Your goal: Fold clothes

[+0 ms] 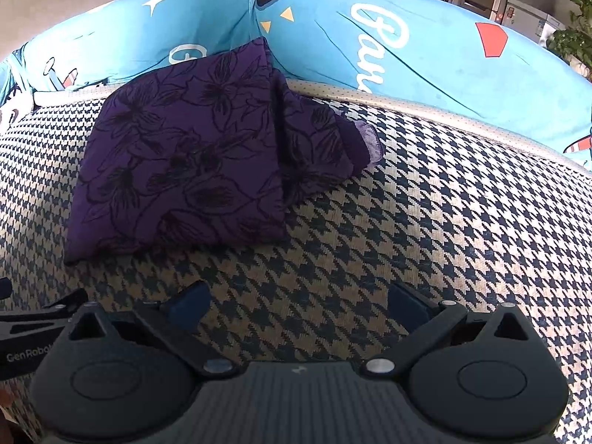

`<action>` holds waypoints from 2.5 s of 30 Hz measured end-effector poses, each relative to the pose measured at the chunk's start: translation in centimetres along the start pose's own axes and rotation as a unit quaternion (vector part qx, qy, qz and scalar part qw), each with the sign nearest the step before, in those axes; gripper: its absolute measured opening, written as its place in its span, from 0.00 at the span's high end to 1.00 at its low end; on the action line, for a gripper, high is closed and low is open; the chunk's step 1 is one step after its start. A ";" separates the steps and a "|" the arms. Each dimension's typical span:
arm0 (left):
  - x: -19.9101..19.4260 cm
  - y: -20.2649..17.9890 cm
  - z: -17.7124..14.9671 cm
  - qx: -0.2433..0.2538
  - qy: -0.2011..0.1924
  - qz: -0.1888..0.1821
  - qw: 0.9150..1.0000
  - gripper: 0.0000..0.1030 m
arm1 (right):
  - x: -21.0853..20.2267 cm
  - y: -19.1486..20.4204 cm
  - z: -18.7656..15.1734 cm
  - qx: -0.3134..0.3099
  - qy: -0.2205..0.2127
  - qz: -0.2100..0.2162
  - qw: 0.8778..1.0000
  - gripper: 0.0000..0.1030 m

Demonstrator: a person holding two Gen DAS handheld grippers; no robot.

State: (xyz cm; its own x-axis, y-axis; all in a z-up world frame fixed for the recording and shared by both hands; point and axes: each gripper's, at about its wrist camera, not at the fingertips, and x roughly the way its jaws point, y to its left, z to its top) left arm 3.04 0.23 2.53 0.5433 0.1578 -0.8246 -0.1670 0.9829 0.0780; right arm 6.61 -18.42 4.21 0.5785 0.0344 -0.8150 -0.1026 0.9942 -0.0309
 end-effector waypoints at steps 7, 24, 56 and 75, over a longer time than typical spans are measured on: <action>-0.5 -0.6 -0.1 0.019 -0.015 0.010 1.000 0.00 | 0.0 0.2 0.1 -0.008 -0.005 0.009 1.000 0.00; -1.9 -0.9 -0.2 0.024 -0.031 0.001 0.999 0.00 | -0.8 0.1 0.3 0.005 -0.032 0.041 0.999 0.00; -1.6 -1.6 -0.9 0.016 -0.021 -0.021 0.999 0.00 | -0.8 0.5 0.3 -0.003 -0.023 0.031 0.999 0.00; -1.9 -1.4 -0.9 0.013 -0.025 -0.025 0.999 0.00 | -1.0 0.7 0.3 -0.011 -0.025 0.024 0.999 0.00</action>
State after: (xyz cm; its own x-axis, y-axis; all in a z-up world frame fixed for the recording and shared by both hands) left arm 1.46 -1.50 3.52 0.5901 0.1132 -0.7994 -0.1184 0.9915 0.0530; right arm 6.21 -17.76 5.18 0.6121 0.0880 -0.7859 -0.1490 0.9888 -0.0053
